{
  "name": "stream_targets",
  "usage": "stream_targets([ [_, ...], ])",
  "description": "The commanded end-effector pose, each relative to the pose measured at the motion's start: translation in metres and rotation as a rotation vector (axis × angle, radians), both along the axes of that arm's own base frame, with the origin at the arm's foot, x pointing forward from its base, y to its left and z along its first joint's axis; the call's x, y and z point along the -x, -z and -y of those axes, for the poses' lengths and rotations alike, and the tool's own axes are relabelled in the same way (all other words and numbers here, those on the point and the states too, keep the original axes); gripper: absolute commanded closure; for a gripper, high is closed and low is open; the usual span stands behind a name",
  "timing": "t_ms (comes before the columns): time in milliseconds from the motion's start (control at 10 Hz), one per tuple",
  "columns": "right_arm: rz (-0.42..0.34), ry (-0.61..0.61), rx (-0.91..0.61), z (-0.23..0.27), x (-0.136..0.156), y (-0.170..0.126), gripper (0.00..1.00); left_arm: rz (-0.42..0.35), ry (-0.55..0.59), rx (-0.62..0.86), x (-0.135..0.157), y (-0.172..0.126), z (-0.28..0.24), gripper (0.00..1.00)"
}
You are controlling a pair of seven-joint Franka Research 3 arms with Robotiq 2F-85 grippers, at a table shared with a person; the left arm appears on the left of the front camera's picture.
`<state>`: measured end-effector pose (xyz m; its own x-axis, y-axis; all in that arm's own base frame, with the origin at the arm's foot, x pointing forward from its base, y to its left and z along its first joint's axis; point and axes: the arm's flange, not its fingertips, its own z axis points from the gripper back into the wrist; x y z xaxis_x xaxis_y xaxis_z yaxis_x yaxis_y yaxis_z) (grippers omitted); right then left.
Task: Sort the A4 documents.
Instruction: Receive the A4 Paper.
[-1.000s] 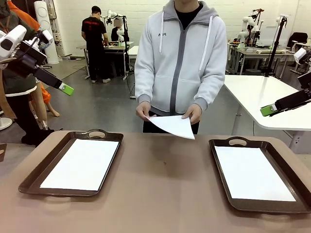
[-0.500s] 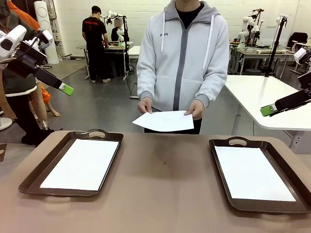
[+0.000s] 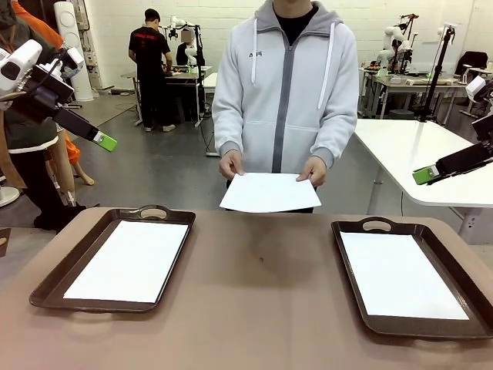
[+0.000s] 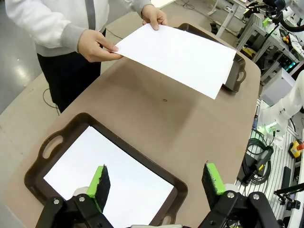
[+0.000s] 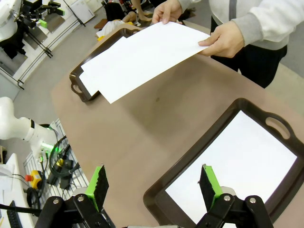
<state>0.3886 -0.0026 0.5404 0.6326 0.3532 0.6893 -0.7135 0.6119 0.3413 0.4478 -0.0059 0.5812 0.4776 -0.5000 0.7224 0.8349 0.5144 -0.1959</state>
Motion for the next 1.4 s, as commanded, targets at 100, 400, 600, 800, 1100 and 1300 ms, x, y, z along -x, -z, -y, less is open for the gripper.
stream_targets([
  [100, 0.002, -0.004, 0.0, 0.0002, 0.0005, 0.0004, 0.0, 0.002, 0.004, -0.003, 0.0005, -0.0005, 0.001, 0.0],
  [400, 0.002, -0.004, 0.0, 0.0002, 0.0005, 0.0004, 0.0, 0.002, 0.004, -0.003, 0.0005, -0.0005, 0.001, 0.0],
  [600, 0.002, -0.004, 0.0, 0.0002, 0.0005, 0.0004, 0.0, 0.002, 0.004, -0.003, 0.0005, -0.0005, 0.001, 0.0],
  [800, 0.002, -0.004, 0.0, 0.0002, 0.0005, 0.0004, 0.0, 0.002, 0.004, -0.003, 0.0005, -0.0005, 0.001, 0.0],
  [1100, 0.002, -0.004, 0.0, 0.0002, 0.0005, 0.0004, 0.0, 0.002, 0.004, -0.003, 0.0005, -0.0005, 0.001, 0.0],
  [1300, 0.002, -0.004, 0.0, 0.0002, 0.0005, 0.0004, 0.0, 0.002, 0.004, -0.003, 0.0005, -0.0005, 0.001, 0.0],
])
